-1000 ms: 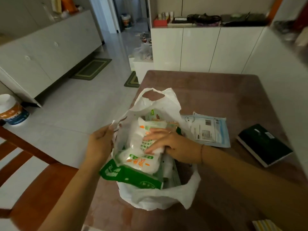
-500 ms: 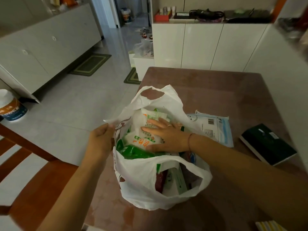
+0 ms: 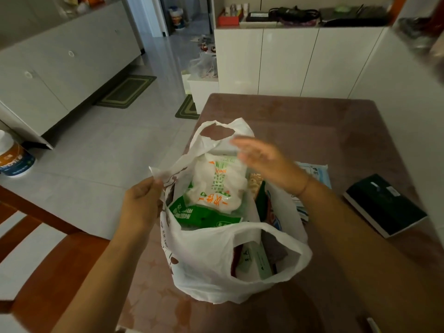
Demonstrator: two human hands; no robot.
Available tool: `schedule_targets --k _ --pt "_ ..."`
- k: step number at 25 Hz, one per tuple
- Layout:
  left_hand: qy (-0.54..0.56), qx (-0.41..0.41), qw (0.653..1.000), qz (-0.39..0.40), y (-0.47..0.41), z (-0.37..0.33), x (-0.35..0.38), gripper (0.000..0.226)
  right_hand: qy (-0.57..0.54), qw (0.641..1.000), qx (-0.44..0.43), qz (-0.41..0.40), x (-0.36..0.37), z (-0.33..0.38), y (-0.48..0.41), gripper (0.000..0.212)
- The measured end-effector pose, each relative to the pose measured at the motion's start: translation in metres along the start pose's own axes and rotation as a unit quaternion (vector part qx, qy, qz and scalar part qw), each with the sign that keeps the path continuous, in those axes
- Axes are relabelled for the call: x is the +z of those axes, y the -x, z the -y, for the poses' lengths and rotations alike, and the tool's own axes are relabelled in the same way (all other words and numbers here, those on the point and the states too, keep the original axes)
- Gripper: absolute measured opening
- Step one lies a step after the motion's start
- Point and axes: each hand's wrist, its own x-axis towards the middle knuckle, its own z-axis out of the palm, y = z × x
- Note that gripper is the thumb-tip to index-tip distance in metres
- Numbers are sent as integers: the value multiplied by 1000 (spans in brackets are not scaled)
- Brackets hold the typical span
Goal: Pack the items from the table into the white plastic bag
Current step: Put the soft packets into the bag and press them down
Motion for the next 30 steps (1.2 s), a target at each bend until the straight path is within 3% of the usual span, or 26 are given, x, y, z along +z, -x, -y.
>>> schedule_targets --k 2,3,4,5,7,9,11,18,21,26,28,30 --pt "-10 2 1000 -6 2 -1 3 25 -88 964 9 -249 -27 -33 12 32" --pt "-16 2 1000 -11 2 -1 5 25 -73 938 45 -336 -35 -61 17 31" --pt "-21 -1 1000 -16 3 0 7 24 -40 923 87 -373 -38 -89 22 33" --pt "-23 -7 999 -24 4 0 10 25 27 922 135 -363 -37 -119 28 43" --pt "-19 -17 999 -41 5 1 13 24 230 926 216 -206 -29 -175 40 84" --pt "-25 -21 998 -50 7 0 15 24 360 893 261 -67 -23 -209 47 109" --pt "-29 -21 998 -59 8 -1 17 25 393 878 271 -41 -24 -223 43 114" --pt "-79 -25 993 -82 9 8 19 30 385 874 285 -79 -21 -231 22 119" --pt "-78 -18 993 -82 8 12 20 30 424 859 276 -82 -18 -232 20 108" --pt "-68 -15 995 -74 12 14 20 24 530 814 209 -115 0 -223 29 44" --pt "-63 -10 995 -73 13 14 20 24 506 825 213 -137 -12 -202 31 28" --pt "-60 -1 995 -75 14 12 17 22 412 854 252 -193 -33 -177 32 26"
